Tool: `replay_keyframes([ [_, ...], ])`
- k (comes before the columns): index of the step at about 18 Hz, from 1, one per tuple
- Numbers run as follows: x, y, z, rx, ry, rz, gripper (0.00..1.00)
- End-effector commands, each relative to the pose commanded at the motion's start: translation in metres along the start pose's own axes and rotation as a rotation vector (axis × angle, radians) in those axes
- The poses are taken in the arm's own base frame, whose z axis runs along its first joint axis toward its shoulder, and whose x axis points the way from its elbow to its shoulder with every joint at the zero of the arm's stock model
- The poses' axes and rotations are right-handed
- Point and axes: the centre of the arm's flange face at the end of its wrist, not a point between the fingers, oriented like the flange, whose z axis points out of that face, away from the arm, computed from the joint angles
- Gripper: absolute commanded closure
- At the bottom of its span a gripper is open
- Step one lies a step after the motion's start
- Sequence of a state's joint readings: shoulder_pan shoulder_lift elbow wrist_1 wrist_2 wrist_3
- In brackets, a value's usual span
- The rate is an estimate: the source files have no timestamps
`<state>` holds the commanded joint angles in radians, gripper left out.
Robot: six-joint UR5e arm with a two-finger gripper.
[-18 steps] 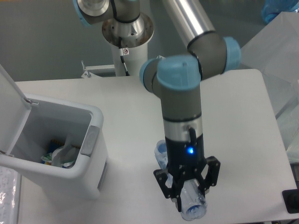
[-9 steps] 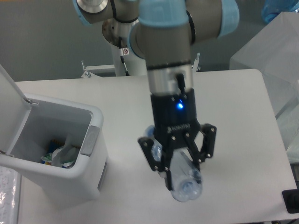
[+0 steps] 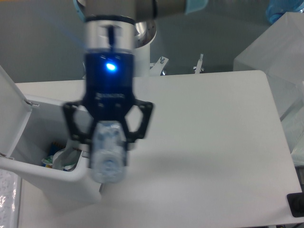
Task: Place the trash in the trash can
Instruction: 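Carry the bottle over the trash bin opening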
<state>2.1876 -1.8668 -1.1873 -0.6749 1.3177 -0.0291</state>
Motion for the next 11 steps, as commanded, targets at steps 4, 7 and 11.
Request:
replay_keyframes([
  [4, 0.038, 0.027, 0.018, -0.057, 0.049, 0.022, 0.43],
  [7, 0.046, 0.047, 0.033, -0.102, 0.061, 0.029, 0.43],
  [11, 0.058, 0.064, 0.054, -0.142, 0.079, 0.039, 0.38],
])
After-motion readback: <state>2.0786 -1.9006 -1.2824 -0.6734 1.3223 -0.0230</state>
